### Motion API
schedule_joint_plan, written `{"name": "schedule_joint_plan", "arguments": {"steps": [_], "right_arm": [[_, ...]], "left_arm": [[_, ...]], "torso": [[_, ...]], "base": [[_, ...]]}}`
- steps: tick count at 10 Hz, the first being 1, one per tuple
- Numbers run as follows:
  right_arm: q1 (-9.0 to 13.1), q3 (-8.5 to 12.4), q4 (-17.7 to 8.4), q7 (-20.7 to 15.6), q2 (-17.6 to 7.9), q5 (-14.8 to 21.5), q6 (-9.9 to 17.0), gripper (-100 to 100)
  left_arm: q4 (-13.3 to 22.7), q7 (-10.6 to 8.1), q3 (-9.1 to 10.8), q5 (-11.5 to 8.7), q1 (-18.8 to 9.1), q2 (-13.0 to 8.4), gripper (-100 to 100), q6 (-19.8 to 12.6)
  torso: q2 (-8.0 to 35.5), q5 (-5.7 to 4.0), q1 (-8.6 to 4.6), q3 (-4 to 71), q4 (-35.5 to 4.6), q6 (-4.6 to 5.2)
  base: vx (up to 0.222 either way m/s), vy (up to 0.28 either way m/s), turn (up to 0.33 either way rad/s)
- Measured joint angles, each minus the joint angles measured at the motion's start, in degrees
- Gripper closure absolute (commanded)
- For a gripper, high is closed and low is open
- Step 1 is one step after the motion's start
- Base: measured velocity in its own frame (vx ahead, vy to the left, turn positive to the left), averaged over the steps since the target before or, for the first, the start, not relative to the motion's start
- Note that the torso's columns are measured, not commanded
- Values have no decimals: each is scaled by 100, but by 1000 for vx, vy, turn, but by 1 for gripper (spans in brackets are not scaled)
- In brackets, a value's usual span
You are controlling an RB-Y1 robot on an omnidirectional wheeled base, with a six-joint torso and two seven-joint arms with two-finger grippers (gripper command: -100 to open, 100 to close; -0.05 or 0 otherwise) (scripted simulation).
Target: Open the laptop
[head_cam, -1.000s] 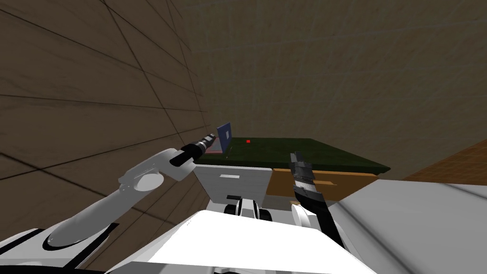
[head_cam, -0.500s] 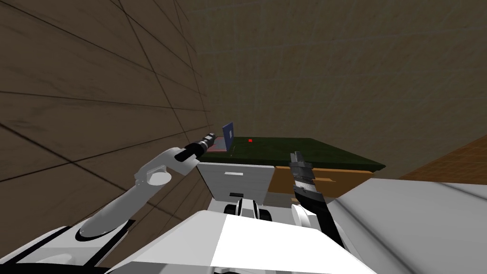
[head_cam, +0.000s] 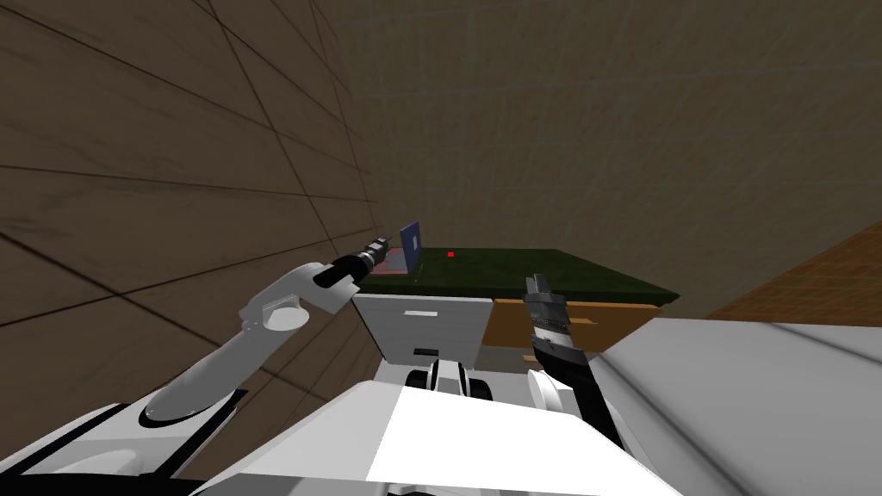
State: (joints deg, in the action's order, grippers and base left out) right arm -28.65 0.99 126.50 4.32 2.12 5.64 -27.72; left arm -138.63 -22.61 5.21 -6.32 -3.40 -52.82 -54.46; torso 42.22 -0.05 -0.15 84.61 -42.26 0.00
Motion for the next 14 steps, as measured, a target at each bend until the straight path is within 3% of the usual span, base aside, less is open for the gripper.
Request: {"name": "schedule_joint_plan", "arguments": {"steps": [10, 12, 13, 14], "right_arm": [[0, 0, 0, 0, 0, 0, 0, 0], [-1, 1, 0, 0, -1, 0, 0, 0], [-1, 1, 0, 0, -1, 0, 0, 0], [0, 1, 0, 0, -1, 0, 0, 0]], "left_arm": [[-231, -23, 394, -474, -419, -825, -100, -984], [-242, -35, 418, -522, -468, -877, -100, -1062], [-244, -38, 421, -528, -474, -882, 100, -1078], [-243, -38, 421, -527, -473, -881, 100, -1076]], "torso": [[7, -6, -5, -3, -5, 6], [-17, 10, 34, 9, 3, 1], [-2, 11, 29, 3, 3, -1], [19, 7, 19, -11, -5, -1]], "base": [[13, -60, -47], [84, 7, -24], [9, 0, 2], [-23, 10, 3]]}}
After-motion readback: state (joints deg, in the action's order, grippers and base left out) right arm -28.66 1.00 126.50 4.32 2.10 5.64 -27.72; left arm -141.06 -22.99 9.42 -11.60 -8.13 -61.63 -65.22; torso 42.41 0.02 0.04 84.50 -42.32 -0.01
